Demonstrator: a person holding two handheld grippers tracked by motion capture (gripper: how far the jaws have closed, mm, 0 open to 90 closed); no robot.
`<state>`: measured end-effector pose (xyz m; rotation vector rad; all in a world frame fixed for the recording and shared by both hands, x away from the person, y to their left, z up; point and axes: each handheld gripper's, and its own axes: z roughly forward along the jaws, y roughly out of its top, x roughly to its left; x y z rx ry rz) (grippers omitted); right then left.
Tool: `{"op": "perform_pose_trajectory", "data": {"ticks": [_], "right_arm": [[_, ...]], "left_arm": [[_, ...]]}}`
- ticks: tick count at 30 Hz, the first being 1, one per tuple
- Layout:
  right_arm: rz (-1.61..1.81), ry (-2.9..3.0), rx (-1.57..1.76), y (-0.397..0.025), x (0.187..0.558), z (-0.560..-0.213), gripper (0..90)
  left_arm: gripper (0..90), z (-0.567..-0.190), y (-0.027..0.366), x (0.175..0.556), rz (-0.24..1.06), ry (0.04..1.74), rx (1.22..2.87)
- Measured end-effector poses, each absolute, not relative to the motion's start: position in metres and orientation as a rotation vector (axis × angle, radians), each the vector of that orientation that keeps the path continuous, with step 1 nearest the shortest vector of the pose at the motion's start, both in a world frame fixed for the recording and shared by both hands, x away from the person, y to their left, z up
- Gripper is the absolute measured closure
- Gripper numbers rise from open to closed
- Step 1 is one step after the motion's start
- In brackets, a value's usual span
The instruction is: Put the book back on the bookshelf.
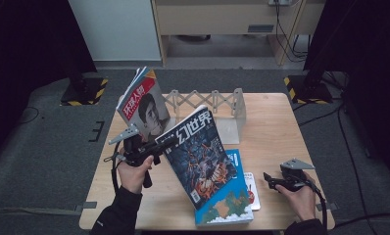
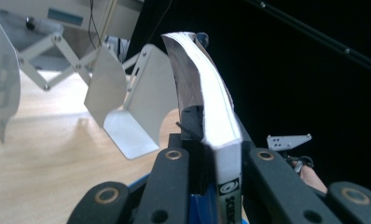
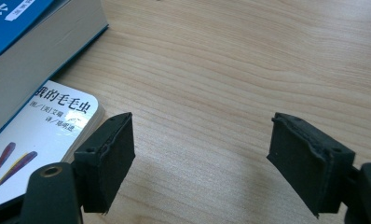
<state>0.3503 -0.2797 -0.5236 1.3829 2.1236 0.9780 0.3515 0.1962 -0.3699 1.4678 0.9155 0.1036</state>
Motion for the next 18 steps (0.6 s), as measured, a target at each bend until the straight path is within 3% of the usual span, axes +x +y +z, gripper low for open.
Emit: {"op": "perform_pose_trajectory", "data": {"ticks": [18], "right_arm": [[0.918,2.185,1.393,-0.278,0.352,-0.533,20.9]], "left_arm": [[82.3,-0.316,0.239,0.350,0.360,0.927,1.416]]}}
